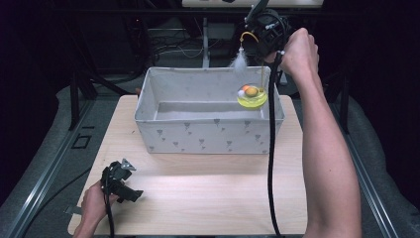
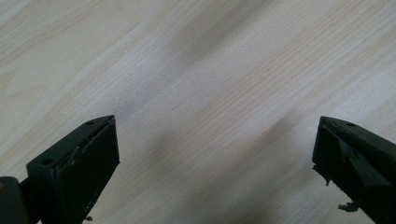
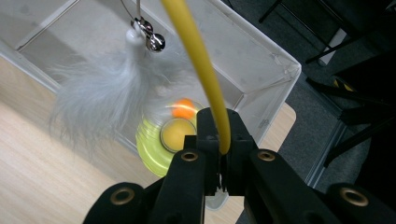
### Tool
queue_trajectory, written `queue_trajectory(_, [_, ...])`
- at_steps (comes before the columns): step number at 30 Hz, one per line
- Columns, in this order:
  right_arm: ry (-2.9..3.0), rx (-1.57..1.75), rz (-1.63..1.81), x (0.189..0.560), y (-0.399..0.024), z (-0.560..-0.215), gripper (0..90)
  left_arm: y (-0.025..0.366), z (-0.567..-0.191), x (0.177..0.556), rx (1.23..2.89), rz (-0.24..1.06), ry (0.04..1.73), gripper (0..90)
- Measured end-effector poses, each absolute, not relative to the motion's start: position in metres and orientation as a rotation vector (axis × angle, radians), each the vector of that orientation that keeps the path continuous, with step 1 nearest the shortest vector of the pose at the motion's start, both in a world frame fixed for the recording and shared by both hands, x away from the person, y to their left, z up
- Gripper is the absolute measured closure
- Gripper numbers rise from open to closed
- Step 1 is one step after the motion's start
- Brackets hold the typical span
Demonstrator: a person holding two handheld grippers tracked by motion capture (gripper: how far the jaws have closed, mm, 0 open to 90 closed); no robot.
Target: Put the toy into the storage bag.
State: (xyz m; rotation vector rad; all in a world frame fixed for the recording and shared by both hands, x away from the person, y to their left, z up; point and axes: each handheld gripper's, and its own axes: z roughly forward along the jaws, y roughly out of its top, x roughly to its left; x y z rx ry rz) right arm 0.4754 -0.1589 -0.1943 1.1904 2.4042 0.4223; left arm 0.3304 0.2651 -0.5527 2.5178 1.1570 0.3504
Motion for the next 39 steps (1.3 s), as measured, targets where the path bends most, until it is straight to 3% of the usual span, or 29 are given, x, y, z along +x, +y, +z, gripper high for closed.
queue_trajectory(39, [2.447,1.288,0.389,0.506,-0.179,-0.278,88.1,0.264,-0.554,0.331,2.532,0.343,1.15,0.6])
